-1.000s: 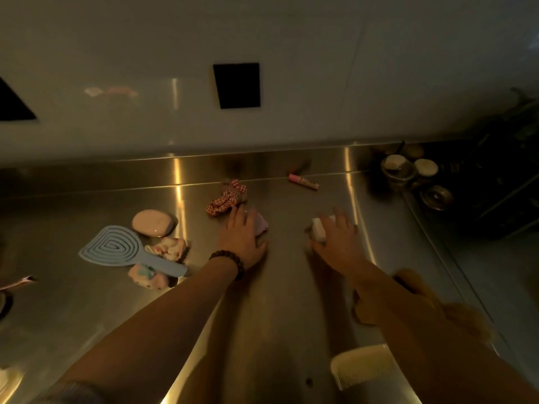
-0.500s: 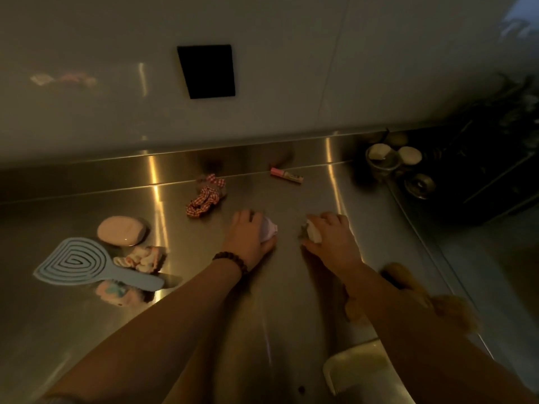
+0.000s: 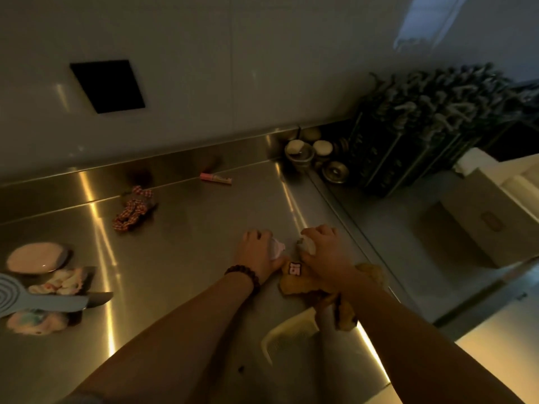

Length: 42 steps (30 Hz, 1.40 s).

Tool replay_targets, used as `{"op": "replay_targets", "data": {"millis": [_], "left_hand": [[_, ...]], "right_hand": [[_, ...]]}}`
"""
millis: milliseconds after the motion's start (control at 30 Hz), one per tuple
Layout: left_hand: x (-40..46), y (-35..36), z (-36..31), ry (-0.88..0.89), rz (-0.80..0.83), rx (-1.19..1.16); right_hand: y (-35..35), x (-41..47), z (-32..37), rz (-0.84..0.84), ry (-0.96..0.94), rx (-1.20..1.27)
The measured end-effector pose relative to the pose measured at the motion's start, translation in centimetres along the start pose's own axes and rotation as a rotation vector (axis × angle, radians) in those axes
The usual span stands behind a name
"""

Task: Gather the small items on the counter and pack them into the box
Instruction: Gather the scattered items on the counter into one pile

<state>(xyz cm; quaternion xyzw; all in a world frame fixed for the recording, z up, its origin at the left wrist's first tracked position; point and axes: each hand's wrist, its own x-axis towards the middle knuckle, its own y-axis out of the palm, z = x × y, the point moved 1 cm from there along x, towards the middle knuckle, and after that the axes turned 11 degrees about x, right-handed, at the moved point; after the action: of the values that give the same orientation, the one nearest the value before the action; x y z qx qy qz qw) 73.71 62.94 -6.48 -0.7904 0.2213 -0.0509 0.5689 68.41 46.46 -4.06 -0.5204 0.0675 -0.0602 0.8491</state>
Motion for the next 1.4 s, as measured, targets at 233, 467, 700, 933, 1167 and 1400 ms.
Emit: {"op": "replay_targets", "data": {"millis": [233,467,700,933,1167,1400], "left_hand": [[-0.2,2.0,-1.6,0.045,-0.06,-0.017],[-0.2,2.4,-1.3,0.072,-0.026,-0.086],[0.4,-1.5,3.1,-0.06,-0.14,-0.056],[0.2,-5.6,12.6,-0.32,-0.258,0.109],[0.5,-8.2,21.0,-0.48,-0.376,0.118],[2.6,-7.6,24.5,-0.459,-0.391,-0.062]], "right_hand": [[1.1,-0.9,-0.8,0.026,-0.011,-0.023],[0.9,-0.4,-0.4,0.009,-0.029,0.059],[1.7,3.9,4.2,0.037,-0.096,0.165],[5.1,8.7,10.8,0.136,-0.227,0.19],[8.6,16.1,15.5,0.133,-0.293,0.168],[12.1,21.3,16.7,0.132,-0.236,0.09]]}}
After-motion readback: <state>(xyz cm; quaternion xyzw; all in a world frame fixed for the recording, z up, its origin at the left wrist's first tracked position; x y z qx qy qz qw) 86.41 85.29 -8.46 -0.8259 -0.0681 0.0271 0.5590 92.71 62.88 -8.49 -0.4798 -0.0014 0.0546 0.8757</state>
